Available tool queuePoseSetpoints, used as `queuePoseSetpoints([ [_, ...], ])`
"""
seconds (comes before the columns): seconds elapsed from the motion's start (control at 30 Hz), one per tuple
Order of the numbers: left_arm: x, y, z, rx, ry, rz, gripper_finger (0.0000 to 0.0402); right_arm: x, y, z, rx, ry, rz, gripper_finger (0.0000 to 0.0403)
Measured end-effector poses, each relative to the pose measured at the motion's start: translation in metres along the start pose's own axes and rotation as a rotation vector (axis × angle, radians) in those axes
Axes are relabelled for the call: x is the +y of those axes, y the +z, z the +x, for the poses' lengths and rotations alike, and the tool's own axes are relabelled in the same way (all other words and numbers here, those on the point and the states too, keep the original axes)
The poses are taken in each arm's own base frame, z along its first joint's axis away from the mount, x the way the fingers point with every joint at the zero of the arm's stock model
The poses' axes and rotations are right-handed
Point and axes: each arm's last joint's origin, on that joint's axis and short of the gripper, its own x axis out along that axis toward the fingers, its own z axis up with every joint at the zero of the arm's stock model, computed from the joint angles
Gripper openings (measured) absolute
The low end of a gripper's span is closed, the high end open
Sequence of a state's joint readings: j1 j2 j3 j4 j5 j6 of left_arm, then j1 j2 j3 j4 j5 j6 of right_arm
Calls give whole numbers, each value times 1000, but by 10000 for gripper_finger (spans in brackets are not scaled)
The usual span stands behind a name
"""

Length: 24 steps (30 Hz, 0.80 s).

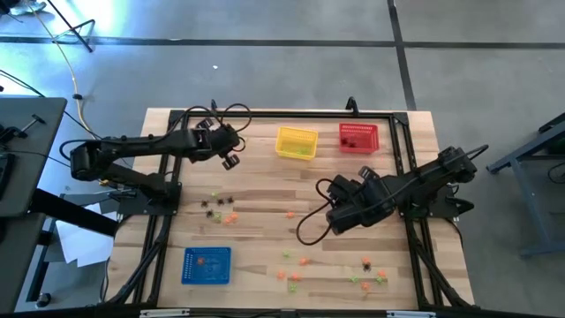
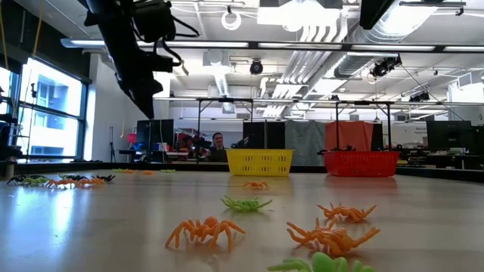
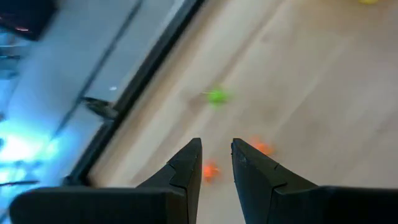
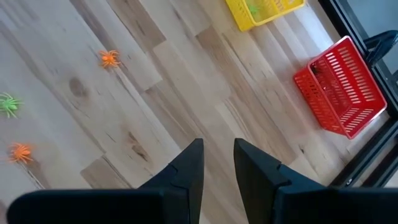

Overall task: Sort Halloween decoration
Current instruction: Put the orange spider toy into the blue bin

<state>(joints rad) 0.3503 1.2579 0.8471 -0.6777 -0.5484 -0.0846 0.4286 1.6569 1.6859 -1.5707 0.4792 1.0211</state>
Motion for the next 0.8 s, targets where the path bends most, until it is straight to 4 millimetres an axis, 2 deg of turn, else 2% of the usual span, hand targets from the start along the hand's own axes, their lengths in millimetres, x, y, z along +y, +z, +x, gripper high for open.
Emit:
queuePoseSetpoints([
  [0.17, 5, 0, 5, 23, -123, -4, 74, 0, 0, 0, -5, -3, 0, 83],
  [0.43, 24, -3, 18, 84, -67, -56, 74, 1, -1, -1, -40, -18, -7, 83],
  [0.6, 28, -4, 36, 151, -156, -37, 74, 1, -1, -2, -50, -24, -8, 83],
  [0.8, 23, -9, 64, 268, -138, 73, 74, 1, -1, -2, -64, -31, -10, 83],
])
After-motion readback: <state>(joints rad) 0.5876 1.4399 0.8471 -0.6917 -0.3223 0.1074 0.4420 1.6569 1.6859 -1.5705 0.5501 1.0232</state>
